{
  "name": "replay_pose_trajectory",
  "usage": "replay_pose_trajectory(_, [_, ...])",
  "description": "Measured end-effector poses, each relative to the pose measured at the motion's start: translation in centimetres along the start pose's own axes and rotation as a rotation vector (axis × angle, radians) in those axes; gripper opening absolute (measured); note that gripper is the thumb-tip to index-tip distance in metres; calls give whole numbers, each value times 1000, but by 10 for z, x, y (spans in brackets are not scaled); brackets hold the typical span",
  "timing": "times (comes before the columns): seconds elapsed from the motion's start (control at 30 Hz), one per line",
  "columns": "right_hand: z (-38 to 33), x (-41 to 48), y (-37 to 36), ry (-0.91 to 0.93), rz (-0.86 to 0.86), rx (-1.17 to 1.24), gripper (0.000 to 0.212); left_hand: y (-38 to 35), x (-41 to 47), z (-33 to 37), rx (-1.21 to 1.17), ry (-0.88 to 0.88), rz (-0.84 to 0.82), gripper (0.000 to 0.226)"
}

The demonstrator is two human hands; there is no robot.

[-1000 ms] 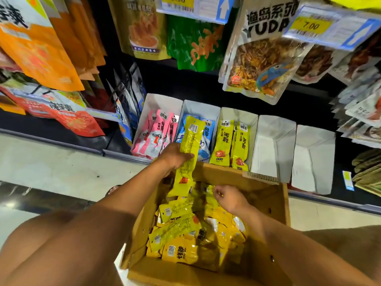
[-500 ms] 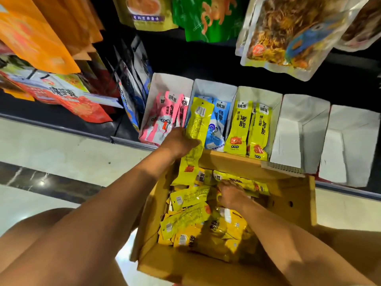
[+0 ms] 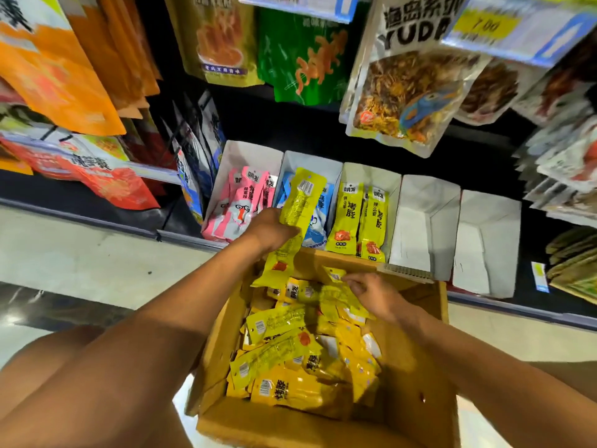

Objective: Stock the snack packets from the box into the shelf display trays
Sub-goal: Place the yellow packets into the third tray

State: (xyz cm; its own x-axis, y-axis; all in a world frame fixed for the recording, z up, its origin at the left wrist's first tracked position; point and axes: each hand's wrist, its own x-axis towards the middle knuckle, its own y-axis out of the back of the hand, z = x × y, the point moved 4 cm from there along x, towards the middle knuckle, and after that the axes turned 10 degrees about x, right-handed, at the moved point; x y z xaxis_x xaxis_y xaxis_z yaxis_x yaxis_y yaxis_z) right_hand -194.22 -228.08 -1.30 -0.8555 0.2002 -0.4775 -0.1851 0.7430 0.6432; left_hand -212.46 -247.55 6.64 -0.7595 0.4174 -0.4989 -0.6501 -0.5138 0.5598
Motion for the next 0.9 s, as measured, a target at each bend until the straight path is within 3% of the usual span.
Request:
replay_pose_trajectory(0.07, [-16, -15, 20, 41, 18, 111, 29, 1, -7, 8, 8, -15, -3, 19])
replay_pose_trajectory(0.23, [-52, -45, 69, 113, 57, 361, 24, -4, -22, 23, -83, -69, -14, 16])
replay_pose_trajectory(0.33, [-80, -62, 101, 133, 100, 597, 21, -8, -31, 33, -159, -71, -43, 3])
replay_pose_trajectory(0.43, [-99, -71, 129, 140, 174, 767, 18, -11, -41, 45, -216, -34, -49, 62])
replay_pose_trajectory(0.47, [-104, -72, 137, 152, 192, 839, 15, -14, -45, 51, -238, -32, -55, 73])
replay_pose_trajectory(0.53, [-109, -70, 150, 172, 230, 958, 11, -17, -49, 64, -256, -76, -67, 74])
replay_pose_trajectory(0.7, [-113, -48, 156, 154, 268, 1139, 24, -20, -55, 90, -489, -115, -105, 67])
replay_pose_trajectory(0.8, [-116, -29, 161, 186, 322, 1183, 22, -24, -47, 90, -476, -141, -209, 88])
replay_pose_trajectory(0.83, [-116, -23, 164, 199, 357, 1205, 22, -23, -45, 87, -440, -143, -232, 86])
replay_pose_trajectory(0.9, [-113, -16, 168, 223, 437, 1248, 22, -24, -39, 84, -366, -157, -236, 46])
